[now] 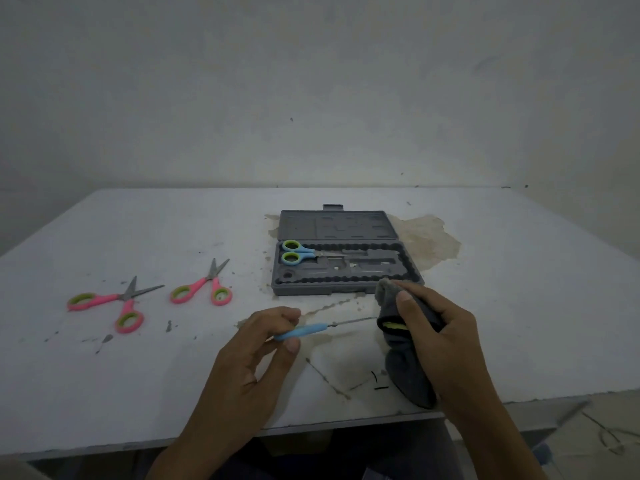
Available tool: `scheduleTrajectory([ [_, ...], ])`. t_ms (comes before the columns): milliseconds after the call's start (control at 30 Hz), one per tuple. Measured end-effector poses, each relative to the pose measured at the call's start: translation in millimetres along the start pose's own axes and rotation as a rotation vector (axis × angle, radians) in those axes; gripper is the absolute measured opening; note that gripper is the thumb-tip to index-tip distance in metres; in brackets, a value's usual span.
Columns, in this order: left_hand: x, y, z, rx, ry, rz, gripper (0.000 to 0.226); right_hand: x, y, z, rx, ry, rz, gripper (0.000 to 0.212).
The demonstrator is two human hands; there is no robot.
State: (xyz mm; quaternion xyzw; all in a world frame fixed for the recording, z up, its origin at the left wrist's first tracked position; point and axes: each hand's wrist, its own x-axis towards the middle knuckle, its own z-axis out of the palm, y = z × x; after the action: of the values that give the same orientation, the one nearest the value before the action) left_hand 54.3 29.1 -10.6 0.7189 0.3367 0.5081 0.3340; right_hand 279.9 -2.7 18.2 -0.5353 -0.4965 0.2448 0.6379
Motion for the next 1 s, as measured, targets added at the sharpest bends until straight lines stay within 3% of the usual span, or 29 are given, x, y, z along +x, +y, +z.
scheduleTrajectory([
  [133, 1, -4, 0, 0.028, 0.006, 0.032, 0.019, -4, 1, -5, 0.024, 0.036, 0.027, 0.019],
  [333, 1, -3, -1, 0.098, -0.012, 0.102, 0.019, -4, -4, -9, 0.062, -0.144, 0.156, 0.017],
  [467, 2, 0, -2, 0.223, -0.052, 0.143, 0.006, -3, -6, -9, 0.076, -0.156, 0.161, 0.018],
  [600, 5, 6, -6, 0.322, -0.002, 0.152, 0.011, -4, -5, -11, 0.059, -0.173, 0.149, 0.018],
  [700, 6, 11, -7, 0.297, 0.06, 0.052, 0.008, -5, -6, -10, 0.04, -0.186, 0.122, 0.019],
  [867, 7, 17, 0, -0.04, 0.107, -0.28, 0.023, -9, -5, -1, -0.051, -0.224, 0.04, 0.018],
  [1000, 8, 17, 2, -0.088, 0.123, -0.328, 0.02, -10, -1, 0, -0.068, -0.145, 0.003, 0.018],
])
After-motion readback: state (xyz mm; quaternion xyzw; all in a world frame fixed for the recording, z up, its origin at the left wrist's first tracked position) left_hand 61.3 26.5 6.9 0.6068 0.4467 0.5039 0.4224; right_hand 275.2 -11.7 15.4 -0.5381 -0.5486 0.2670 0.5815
